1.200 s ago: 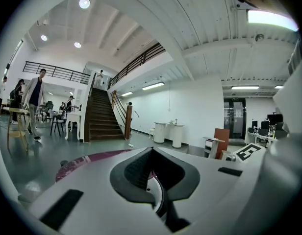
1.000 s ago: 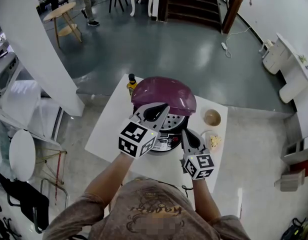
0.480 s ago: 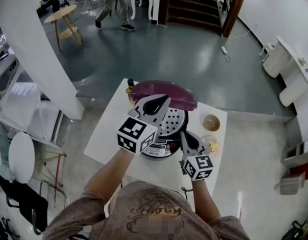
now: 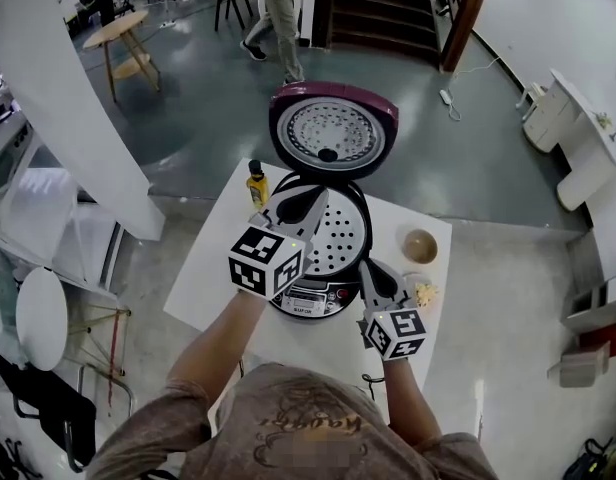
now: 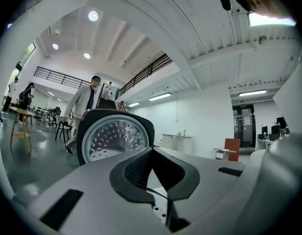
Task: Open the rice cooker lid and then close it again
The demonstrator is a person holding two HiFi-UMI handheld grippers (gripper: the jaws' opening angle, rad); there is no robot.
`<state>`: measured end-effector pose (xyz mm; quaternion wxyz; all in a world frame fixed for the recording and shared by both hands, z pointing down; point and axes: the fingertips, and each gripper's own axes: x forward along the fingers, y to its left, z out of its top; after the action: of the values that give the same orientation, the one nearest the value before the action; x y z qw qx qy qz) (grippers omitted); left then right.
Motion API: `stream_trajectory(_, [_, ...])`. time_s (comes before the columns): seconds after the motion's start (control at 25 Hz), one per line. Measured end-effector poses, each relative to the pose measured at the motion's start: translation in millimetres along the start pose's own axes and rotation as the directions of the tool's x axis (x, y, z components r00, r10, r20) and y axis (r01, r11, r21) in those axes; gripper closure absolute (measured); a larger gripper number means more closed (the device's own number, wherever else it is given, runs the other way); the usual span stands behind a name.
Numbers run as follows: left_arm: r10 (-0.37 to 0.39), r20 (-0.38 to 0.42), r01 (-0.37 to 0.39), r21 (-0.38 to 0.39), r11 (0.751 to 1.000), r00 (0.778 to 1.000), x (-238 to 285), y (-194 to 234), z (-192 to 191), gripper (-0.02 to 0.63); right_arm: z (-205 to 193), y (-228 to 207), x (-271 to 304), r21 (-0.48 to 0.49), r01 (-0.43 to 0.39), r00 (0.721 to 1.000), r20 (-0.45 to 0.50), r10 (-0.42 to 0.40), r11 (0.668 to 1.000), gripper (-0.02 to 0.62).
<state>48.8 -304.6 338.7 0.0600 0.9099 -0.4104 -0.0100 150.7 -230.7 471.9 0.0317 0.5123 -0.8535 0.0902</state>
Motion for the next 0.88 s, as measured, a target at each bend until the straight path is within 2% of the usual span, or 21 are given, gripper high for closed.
stream_trajectory(0.56, [0.033, -0.039, -0.034, -0.023, 0.999, 0.999, -6, 12, -20, 0.586, -9, 4, 9, 0.014, -0.025, 0.999, -0.019, 0.025, 1.0, 0.594])
stream_trajectory(0.88, [0.106, -0.033, -0.107, -0.015, 0.994, 0.994, -20, 9, -29, 0.584, -11, 8, 2, 0.018, -0.087, 0.996, -0.034, 0.087, 0.996, 0.594])
